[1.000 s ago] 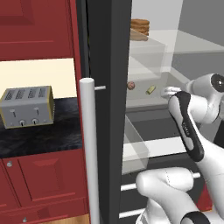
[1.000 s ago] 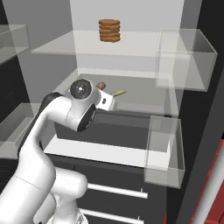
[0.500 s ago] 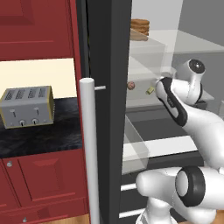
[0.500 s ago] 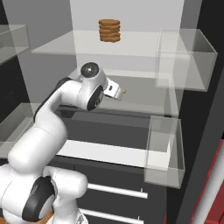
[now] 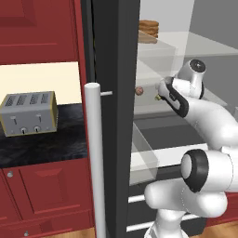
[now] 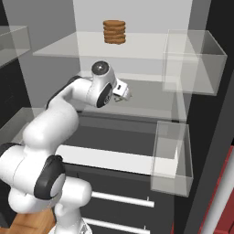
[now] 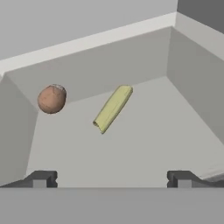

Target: Pick the egg and butter from the fridge and place them by the bowl for mixing.

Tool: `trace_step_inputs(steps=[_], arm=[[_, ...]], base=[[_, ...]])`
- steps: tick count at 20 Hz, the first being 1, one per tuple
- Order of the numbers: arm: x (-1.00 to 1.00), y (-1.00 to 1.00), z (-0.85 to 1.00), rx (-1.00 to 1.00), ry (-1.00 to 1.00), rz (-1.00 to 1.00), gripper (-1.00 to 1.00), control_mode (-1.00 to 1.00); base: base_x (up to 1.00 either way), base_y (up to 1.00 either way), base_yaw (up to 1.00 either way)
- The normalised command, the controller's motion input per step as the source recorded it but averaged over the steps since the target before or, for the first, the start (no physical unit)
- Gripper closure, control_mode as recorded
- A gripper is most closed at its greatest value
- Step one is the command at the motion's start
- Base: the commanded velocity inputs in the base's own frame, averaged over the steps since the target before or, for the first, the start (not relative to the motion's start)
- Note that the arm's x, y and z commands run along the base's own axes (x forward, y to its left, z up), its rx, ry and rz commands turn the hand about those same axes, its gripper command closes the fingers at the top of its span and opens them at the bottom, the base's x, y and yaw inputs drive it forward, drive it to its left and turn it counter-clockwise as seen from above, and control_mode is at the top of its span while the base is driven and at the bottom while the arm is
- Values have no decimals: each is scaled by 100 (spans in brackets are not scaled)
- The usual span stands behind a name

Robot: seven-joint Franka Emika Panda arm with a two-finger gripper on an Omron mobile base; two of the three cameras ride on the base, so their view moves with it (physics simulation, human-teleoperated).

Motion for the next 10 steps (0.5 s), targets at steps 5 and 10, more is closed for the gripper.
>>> trace_step_inputs(steps=[5,10], arm=[[58,0,-22,0,1,0,-100,-100],[67,-4,-7,0,5,0,-100,-100]], base=[[0,0,0],[0,0,0]])
